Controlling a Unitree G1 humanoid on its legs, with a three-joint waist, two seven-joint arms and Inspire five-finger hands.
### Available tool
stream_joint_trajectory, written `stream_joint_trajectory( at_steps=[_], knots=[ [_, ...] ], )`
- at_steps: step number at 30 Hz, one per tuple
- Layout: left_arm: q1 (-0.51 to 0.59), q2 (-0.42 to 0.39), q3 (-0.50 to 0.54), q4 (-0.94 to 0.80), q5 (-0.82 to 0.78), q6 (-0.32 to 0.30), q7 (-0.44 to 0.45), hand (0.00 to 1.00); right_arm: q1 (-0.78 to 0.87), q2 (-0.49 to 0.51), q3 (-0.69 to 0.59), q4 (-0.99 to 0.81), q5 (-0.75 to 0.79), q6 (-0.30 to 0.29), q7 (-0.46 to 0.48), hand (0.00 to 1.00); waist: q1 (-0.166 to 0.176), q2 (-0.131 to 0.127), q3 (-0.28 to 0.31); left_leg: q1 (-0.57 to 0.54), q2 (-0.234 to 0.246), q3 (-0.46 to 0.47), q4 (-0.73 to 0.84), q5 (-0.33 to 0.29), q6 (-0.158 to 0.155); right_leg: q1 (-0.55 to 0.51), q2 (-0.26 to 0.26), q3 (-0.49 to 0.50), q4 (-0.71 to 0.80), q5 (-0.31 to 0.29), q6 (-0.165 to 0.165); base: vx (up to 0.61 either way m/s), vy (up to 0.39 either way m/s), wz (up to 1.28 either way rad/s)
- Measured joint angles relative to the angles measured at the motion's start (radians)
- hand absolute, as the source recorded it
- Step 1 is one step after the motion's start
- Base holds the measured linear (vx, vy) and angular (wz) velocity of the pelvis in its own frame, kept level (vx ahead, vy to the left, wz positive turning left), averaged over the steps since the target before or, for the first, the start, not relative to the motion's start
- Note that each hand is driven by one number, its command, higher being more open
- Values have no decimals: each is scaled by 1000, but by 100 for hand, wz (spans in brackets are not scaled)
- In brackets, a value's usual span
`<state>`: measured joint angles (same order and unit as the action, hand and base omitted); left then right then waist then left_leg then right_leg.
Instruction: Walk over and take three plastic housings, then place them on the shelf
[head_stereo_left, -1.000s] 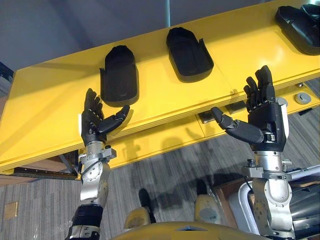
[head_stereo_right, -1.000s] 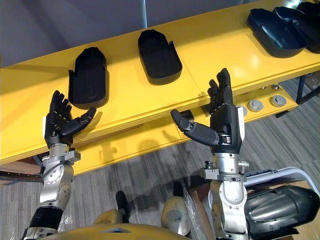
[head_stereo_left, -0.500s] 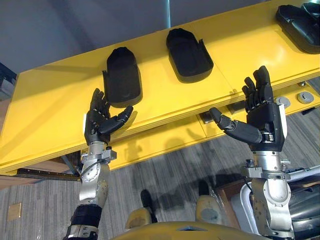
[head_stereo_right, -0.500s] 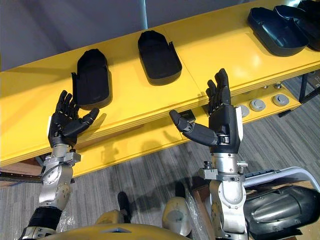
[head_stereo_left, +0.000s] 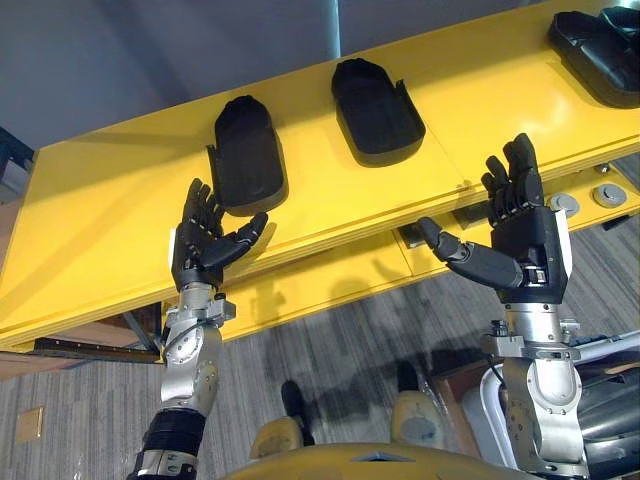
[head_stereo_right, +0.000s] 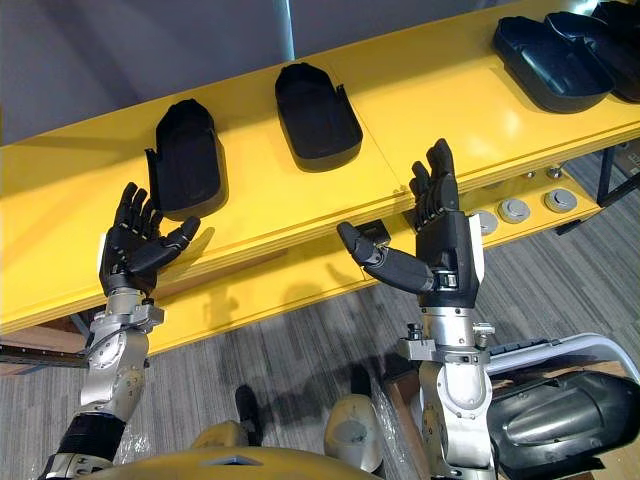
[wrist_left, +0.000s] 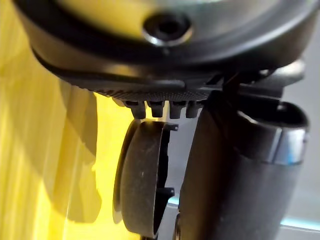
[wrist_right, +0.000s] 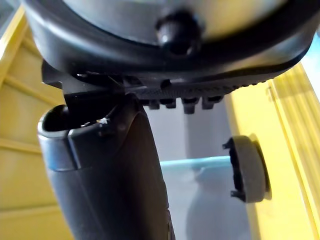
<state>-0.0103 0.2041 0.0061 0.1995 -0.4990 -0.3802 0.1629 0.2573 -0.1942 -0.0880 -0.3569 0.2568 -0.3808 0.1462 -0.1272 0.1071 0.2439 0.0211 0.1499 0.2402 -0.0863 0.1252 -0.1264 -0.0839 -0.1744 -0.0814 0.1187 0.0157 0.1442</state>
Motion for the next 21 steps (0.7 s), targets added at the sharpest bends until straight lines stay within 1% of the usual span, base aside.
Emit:
stream_joint_trajectory(
  at_steps=[2,5,6,7,9,10,11,13,15,18,19,21],
  knots=[
    [-2,-8,2,8,0,-15,76,100,-2,-13,37,0,-11,-3,37,100,-8,-1,-3,0,0,-1,0,1,0,1,0,-2,0,-1,1,0,0,0],
    [-3,-48,22,6,10,-41,155,100,-18,-50,102,0,-15,-3,98,100,-7,-5,-6,-7,1,-18,1,2,1,3,0,-18,0,-1,1,-2,-3,13],
    [0,-56,32,3,31,-52,182,100,-34,-59,126,0,-14,-3,125,100,-4,-8,-8,-14,2,-32,1,6,0,5,0,-28,0,-1,0,-6,-15,28],
    [8,-72,52,-14,39,-53,198,100,-50,-66,145,-3,-13,-3,145,100,10,-11,-8,-16,3,-41,1,9,0,6,1,-37,0,-1,0,-6,-15,23],
    [27,-96,71,-60,38,-53,223,100,-65,-70,164,-5,-13,-3,161,100,25,-13,-8,-21,3,-55,1,13,-1,12,-1,-52,0,-1,-1,-7,-12,26],
    [51,-113,91,-114,36,-54,227,100,-76,-69,182,-5,-13,-2,169,100,38,-15,-9,-29,3,-69,1,16,0,15,-2,-65,0,-2,-2,-14,-13,33],
    [63,-118,96,-145,35,-55,227,100,-79,-68,189,-5,-12,-2,173,100,43,-16,-9,-32,3,-75,1,18,0,15,-2,-71,0,-2,-3,-15,-15,35],
    [114,-129,103,-263,33,-66,224,100,-88,-66,232,-5,-12,-1,176,100,70,-18,-8,-48,3,-102,1,26,0,19,-4,-97,0,-3,-5,-14,-14,33],
    [146,-133,109,-330,26,-78,215,100,-102,-64,275,-1,-14,2,173,100,78,-22,-6,-52,2,-119,1,30,1,27,-5,-115,0,-5,-6,-15,-9,27],
    [169,-150,107,-401,-14,-84,190,100,-126,-53,330,0,-24,2,144,100,96,-28,-4,-56,1,-142,0,29,4,39,-7,-138,0,-15,-8,-33,-4,23],
    [183,-159,106,-432,-44,-88,169,100,-145,-41,344,9,-53,2,116,100,99,-31,-3,-69,2,-153,-1,29,3,39,-7,-150,-1,-17,-11,-47,3,23],
    [190,-160,106,-459,-82,-89,146,100,-172,-26,359,42,-59,2,74,100,102,-38,1,-81,2,-165,-2,34,4,39,-7,-166,-4,-17,-11,-39,4,24]
  ],
)
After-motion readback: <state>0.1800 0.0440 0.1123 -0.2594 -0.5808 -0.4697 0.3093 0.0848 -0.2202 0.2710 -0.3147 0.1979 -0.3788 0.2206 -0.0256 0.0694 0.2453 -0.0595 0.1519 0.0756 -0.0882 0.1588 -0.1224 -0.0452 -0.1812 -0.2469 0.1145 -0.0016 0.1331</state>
